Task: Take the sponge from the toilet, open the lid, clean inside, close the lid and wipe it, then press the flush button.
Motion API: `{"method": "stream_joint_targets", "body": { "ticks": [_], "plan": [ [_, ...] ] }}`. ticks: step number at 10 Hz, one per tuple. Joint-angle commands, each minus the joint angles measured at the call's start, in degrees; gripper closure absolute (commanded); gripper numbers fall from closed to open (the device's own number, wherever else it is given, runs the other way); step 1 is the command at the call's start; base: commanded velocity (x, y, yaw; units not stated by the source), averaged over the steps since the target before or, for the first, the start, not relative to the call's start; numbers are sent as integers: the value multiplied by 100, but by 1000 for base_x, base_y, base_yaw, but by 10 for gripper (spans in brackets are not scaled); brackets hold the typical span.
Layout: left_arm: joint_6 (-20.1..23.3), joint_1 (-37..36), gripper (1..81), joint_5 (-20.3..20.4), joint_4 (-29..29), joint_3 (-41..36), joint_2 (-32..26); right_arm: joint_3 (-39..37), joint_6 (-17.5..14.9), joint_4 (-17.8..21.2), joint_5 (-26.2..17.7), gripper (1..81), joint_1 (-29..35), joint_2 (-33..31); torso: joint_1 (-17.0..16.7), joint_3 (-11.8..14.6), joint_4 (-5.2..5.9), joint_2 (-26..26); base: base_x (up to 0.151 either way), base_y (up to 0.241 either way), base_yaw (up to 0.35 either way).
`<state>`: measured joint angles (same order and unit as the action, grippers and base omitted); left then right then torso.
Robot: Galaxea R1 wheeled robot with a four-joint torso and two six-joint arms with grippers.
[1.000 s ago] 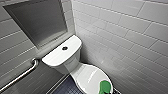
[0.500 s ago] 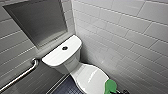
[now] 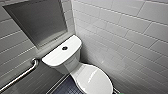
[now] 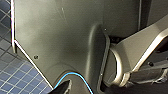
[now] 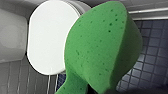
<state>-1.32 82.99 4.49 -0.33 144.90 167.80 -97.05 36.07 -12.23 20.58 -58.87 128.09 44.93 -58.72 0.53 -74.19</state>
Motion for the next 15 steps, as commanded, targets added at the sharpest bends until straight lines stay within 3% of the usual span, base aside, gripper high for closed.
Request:
{"method": "stream_joint_targets", "body": {
  "ticks": [1,4,8,12,15],
  "plan": [
    [26,-59,10,-484,24,-1004,-588,-66,23,-175,306,811,-813,-492,0,0,0,0,0,0,0],
    [79,-200,10,-484,24,-1798,-1029,-909,31,-219,720,811,-1799,-212,0,0,0,0,0,0,0],
    [70,-534,10,-484,-11,-2545,-1442,-2054,-4,-649,728,811,-2784,589,0,0,0,0,0,0,0],
    [61,-674,10,-493,-29,-3265,-1864,-3397,5,-825,1009,811,-3303,1651,0,0,0,0,0,0,0],
    [61,-674,10,-493,-20,-3275,-1864,-3513,14,-948,1045,811,-3400,1785,0,0,0,0,0,0,0]
  ]
}}
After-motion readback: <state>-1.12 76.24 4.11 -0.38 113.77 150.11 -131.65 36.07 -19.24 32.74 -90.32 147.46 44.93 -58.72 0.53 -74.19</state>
